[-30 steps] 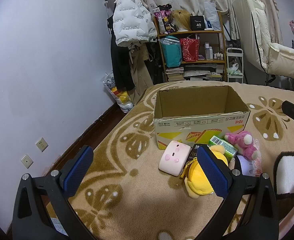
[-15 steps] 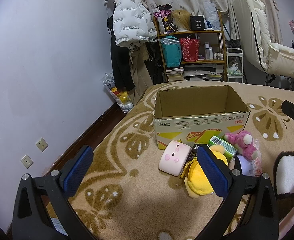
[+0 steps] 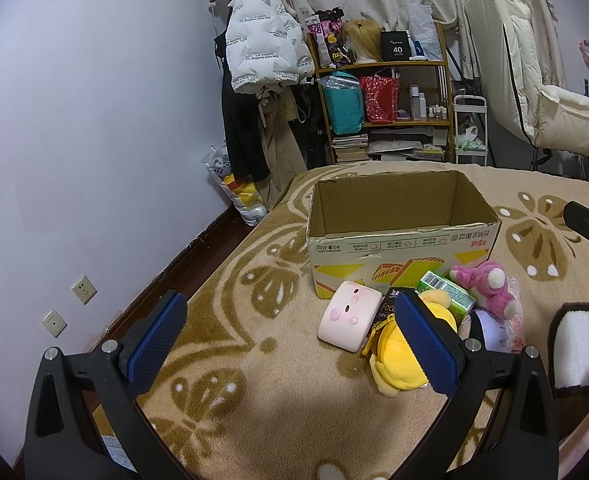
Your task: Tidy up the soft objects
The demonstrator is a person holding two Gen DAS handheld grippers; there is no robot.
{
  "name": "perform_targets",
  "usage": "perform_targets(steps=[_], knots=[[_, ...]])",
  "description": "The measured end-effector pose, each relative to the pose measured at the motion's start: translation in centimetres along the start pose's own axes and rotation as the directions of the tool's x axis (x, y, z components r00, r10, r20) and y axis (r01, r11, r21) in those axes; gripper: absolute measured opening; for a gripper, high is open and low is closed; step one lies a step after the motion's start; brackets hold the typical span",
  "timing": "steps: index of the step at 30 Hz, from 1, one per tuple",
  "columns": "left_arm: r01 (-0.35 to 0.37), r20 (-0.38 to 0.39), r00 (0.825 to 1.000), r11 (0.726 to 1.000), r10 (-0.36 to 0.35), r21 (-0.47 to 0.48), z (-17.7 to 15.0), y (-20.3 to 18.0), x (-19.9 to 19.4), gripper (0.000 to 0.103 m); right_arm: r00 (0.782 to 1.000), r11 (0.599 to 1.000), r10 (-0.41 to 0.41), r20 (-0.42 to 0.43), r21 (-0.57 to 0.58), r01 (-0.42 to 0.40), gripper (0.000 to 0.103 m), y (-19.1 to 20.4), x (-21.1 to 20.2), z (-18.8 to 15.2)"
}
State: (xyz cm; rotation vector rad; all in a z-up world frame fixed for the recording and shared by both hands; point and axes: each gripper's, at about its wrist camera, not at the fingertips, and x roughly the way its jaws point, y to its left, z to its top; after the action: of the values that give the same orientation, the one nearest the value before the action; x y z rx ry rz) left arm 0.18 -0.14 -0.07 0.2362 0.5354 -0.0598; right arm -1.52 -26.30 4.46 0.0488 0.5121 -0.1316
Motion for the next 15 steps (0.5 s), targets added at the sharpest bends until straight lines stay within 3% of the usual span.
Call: perform_targets(steps=[15], knots=[[-0.002, -0.003, 1.000, 1.000, 0.002, 0.005, -0.25, -0.11, 0.03, 0.103, 1.000, 1.000, -0.001, -0.002, 0.000, 0.001, 0.103, -0.03, 0.10, -0.06]])
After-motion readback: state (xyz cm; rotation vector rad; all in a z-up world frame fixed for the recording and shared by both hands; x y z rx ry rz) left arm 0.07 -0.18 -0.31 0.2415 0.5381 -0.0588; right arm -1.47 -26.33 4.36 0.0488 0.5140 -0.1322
